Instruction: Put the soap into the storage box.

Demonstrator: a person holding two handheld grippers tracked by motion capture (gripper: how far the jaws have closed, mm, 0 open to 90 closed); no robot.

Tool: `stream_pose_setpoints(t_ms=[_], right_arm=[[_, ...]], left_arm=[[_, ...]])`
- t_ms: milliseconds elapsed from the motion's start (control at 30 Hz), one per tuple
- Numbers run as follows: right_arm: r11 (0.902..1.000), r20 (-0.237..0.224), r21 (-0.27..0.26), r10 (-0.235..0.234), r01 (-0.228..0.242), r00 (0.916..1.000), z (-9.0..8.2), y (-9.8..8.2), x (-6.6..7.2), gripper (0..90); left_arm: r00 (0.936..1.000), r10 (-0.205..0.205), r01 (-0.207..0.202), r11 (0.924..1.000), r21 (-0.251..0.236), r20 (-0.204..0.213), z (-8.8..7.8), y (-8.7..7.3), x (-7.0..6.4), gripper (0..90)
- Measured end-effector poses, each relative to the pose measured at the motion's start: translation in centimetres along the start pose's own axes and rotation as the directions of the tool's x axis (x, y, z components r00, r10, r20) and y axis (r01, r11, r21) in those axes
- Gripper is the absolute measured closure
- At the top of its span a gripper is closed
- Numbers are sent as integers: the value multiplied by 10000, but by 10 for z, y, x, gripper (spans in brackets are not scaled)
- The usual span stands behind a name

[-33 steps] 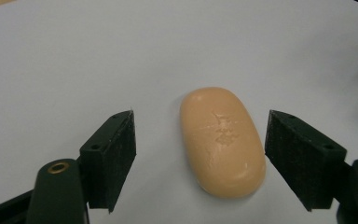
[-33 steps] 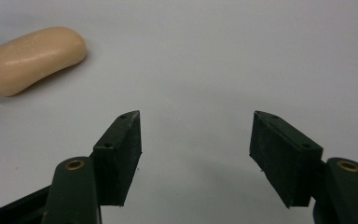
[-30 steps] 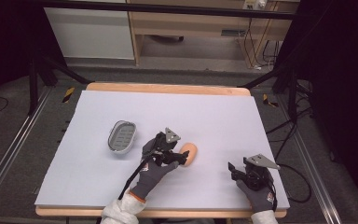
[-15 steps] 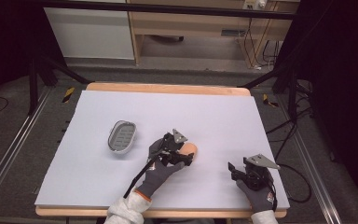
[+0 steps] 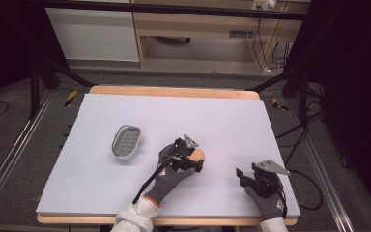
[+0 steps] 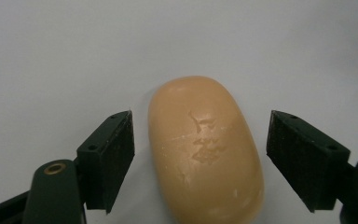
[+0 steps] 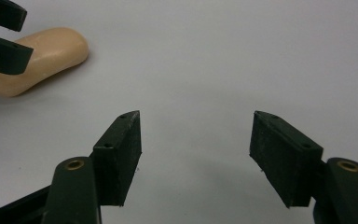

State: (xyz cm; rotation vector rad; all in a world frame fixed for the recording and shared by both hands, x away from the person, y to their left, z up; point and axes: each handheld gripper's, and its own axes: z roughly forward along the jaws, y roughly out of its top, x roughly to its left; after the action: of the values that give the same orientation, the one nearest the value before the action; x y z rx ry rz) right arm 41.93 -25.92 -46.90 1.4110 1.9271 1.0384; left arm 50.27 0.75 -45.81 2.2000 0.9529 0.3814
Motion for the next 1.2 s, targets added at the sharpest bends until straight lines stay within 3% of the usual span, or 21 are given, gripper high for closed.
stream_pose_setpoints(t_ms=[467, 1200], right_arm=[[10000, -23, 49, 9, -9, 10000, 0, 0, -1, 340], [10000, -85, 85, 5, -4, 10000, 0, 0, 0, 342]], left_arm=[[10000, -61, 62, 9985, 545, -32, 17, -1, -1, 252], [9994, -90, 116, 9973, 729, -349, 20, -2, -5, 296]])
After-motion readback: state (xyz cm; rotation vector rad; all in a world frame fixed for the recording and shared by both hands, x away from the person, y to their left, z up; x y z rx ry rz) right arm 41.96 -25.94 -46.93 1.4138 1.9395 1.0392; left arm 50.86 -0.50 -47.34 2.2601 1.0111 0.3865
